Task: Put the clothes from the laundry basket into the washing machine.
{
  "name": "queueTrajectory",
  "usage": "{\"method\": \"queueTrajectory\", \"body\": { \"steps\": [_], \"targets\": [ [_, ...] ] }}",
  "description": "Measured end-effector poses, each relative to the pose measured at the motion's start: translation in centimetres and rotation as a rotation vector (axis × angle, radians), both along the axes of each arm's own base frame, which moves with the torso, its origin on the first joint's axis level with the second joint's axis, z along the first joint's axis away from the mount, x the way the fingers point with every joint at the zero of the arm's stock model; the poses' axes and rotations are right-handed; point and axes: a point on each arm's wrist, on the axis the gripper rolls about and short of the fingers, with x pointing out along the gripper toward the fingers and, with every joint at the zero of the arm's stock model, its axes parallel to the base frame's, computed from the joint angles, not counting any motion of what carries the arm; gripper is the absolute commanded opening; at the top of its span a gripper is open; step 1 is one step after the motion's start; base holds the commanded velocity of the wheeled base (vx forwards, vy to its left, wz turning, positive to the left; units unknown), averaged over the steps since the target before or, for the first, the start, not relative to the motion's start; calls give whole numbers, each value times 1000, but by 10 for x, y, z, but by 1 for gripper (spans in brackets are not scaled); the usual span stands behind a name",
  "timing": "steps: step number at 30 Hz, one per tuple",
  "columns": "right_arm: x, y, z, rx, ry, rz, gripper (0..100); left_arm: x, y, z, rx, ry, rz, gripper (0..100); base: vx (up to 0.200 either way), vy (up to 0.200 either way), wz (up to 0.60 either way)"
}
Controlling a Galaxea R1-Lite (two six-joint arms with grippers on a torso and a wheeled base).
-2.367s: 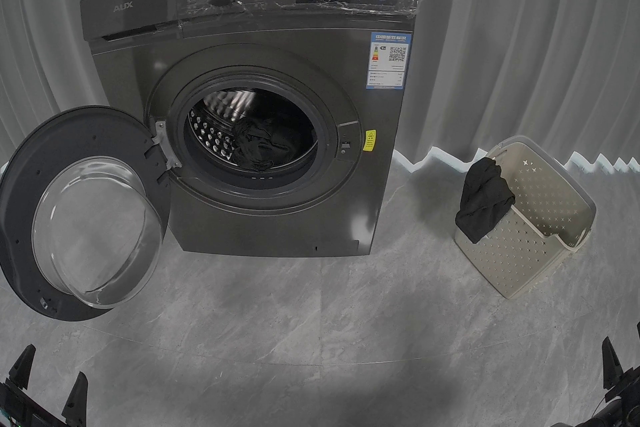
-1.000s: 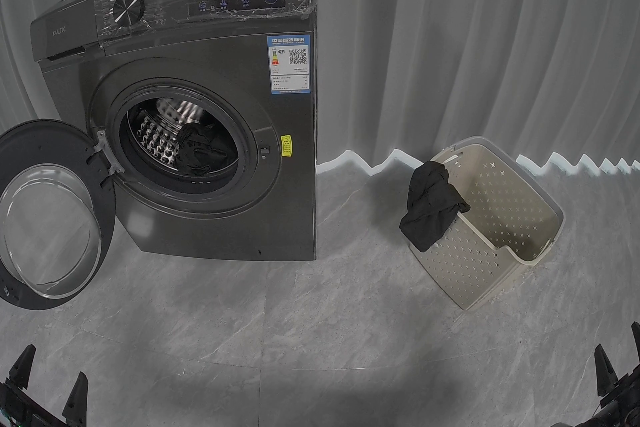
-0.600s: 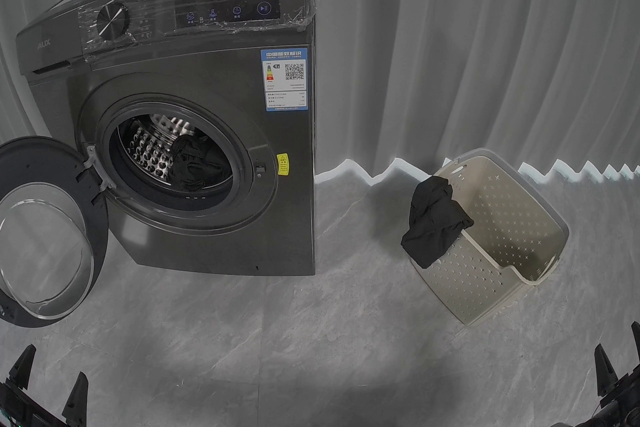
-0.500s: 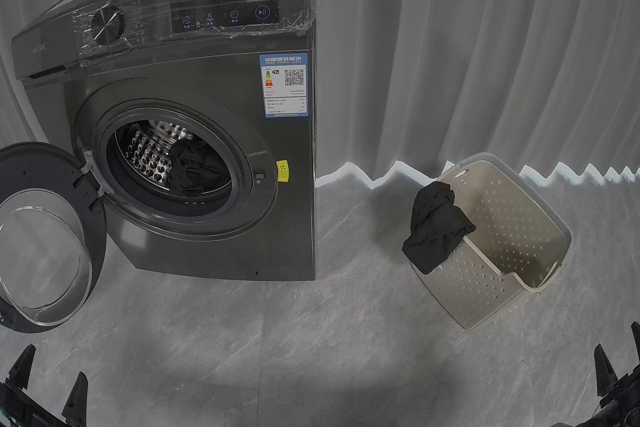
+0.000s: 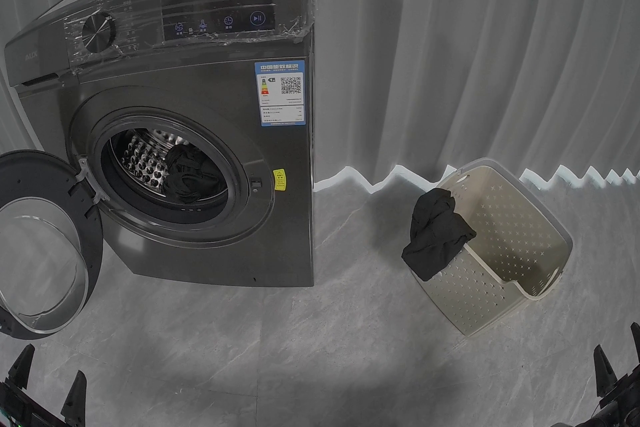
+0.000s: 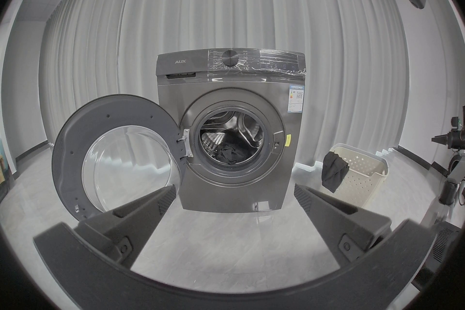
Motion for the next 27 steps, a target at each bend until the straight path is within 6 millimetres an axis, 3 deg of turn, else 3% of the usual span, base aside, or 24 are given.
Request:
{"method": "queueTrajectory", "body": {
  "steps": [12,27],
  "targets": [
    [0,0,0,0,-3,-4,100,0,0,0,0,0,0,100,0,-200,0],
    [0,0,1,-19,-11,-5,100,0,0,0,1,0,-1,100,0,0,0]
  ]
}}
